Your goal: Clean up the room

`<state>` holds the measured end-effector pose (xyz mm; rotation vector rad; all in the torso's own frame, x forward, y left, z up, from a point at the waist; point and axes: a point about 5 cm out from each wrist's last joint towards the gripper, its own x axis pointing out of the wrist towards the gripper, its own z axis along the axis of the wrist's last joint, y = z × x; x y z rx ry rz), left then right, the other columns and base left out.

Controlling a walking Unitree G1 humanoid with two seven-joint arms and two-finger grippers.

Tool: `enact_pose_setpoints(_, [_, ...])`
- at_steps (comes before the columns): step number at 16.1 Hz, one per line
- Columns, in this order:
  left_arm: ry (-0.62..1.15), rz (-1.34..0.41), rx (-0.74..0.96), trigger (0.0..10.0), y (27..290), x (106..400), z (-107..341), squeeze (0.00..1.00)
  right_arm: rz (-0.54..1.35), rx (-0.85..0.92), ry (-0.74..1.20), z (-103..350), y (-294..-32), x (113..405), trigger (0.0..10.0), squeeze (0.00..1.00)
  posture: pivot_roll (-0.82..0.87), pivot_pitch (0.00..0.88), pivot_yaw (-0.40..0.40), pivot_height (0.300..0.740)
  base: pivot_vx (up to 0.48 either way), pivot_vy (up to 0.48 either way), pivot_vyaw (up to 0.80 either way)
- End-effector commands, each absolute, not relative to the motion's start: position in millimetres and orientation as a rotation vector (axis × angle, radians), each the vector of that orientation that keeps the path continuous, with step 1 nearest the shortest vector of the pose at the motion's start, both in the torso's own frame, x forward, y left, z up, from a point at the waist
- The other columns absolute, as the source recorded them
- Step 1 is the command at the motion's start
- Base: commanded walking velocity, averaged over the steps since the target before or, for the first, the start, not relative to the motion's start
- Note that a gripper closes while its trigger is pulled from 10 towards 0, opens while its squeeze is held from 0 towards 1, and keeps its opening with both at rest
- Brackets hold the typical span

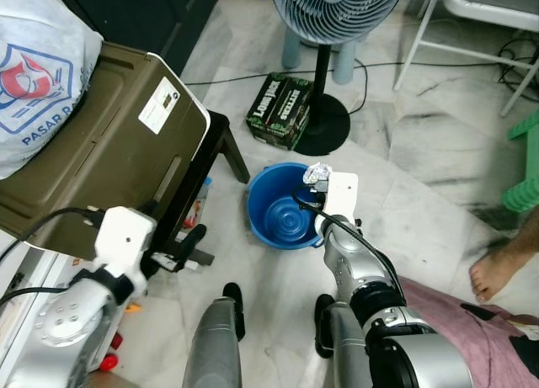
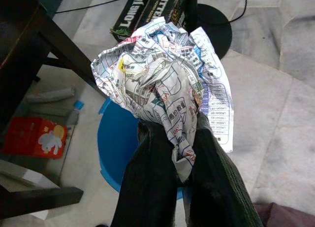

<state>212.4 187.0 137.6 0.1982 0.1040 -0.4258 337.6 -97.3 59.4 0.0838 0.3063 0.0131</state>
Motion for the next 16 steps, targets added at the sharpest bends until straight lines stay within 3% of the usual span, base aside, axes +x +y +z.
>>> enact_pose_setpoints(1, [0.120, -0.411, 0.200, 10.0, 187.4, 211.1, 132.1, 0.00, 0.038, 0.079, 0.333, 50.6, -91.7, 329.8, 10.0, 0.00, 0.15, 0.280, 0.103, 0.740, 0.000, 0.000, 0.00])
enact_pose_setpoints(6, [0.076, -0.387, 0.163, 10.0, 174.8, 224.0, 126.1, 0.00, 0.054, 0.020, 0.226, 60.6, -107.0, 326.0, 10.0, 0.00, 0.09, 0.221, 0.047, 0.740, 0.000, 0.000, 0.00])
enact_pose_setpoints(10, [0.049, -0.339, 0.121, 10.0, 162.9, 233.6, 116.8, 0.00, 0.086, -0.096, 0.125, 68.8, -137.9, 294.7, 10.0, 0.00, 0.03, 0.169, -0.002, 0.740, 0.000, 0.000, 0.00])
enact_pose_setpoints(16, [0.013, -0.288, 0.068, 10.0, 153.7, 236.5, 109.4, 0.00, 0.101, -0.117, 0.142, 66.3, -171.0, 242.4, 10.0, 0.00, 0.01, 0.085, -0.031, 0.740, 0.000, 0.000, 0.00])
